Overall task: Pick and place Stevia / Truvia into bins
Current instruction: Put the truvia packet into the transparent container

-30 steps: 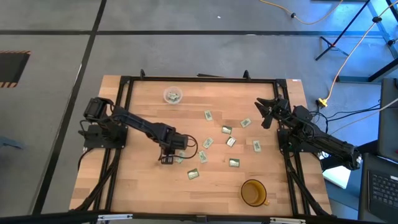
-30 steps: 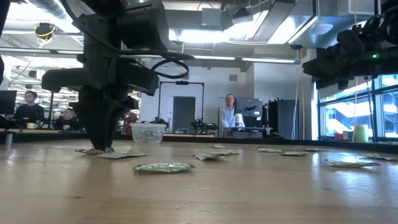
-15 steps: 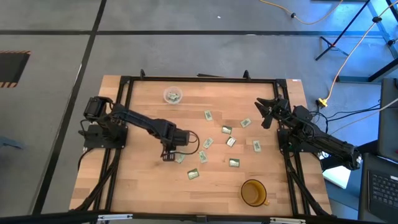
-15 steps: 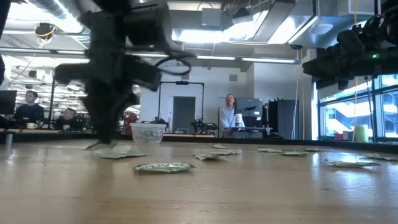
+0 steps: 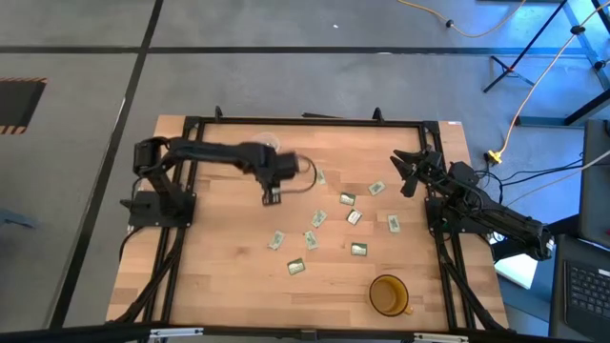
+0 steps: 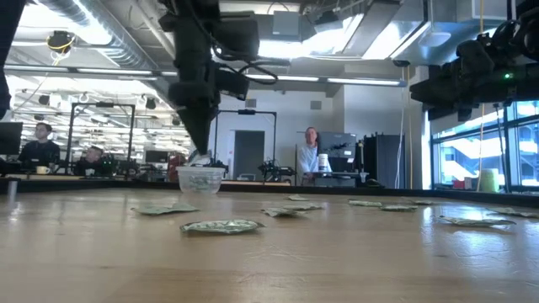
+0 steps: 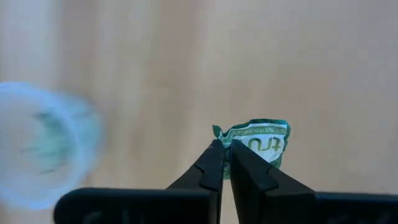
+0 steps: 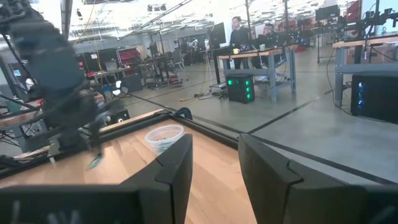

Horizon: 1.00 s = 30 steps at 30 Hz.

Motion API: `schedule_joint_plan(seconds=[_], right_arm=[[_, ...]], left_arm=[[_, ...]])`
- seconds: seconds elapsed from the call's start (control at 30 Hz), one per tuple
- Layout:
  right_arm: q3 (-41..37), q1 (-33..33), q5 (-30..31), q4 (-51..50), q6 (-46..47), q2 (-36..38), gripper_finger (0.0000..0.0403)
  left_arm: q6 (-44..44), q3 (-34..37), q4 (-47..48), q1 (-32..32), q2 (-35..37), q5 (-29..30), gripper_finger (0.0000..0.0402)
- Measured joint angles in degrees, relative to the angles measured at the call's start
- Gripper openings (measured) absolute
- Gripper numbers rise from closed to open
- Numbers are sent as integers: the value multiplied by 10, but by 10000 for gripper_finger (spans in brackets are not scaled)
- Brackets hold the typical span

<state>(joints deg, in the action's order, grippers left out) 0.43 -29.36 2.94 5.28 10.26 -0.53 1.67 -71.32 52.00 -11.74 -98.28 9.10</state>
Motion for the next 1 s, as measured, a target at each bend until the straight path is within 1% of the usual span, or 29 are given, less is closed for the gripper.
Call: schedule_joint_plan(seconds=[0.17,0.33,0.47,0.53,0.83,0.9,1.0], right_arm=[[0,0,0,0,-1,0,134],[0,0,0,0,-2,0,134],[0,0,0,0,-2,0,134],[0,0,0,0,-2,0,134],[0,0,0,-3,-4,0,134],[0,0,0,-4,-4,0,134],[0,0,0,-4,-5,0,134]], left_arm=[[40,-19,4,-85,0,14,15],[51,-29,-13,-169,0,13,15],[51,-24,-43,-220,-4,-15,15],[51,-14,-57,-234,-10,-30,15],[51,-11,-87,-264,-45,-18,17],[52,-11,-92,-264,-47,-12,26],[60,-11,-91,-267,-47,-11,50]])
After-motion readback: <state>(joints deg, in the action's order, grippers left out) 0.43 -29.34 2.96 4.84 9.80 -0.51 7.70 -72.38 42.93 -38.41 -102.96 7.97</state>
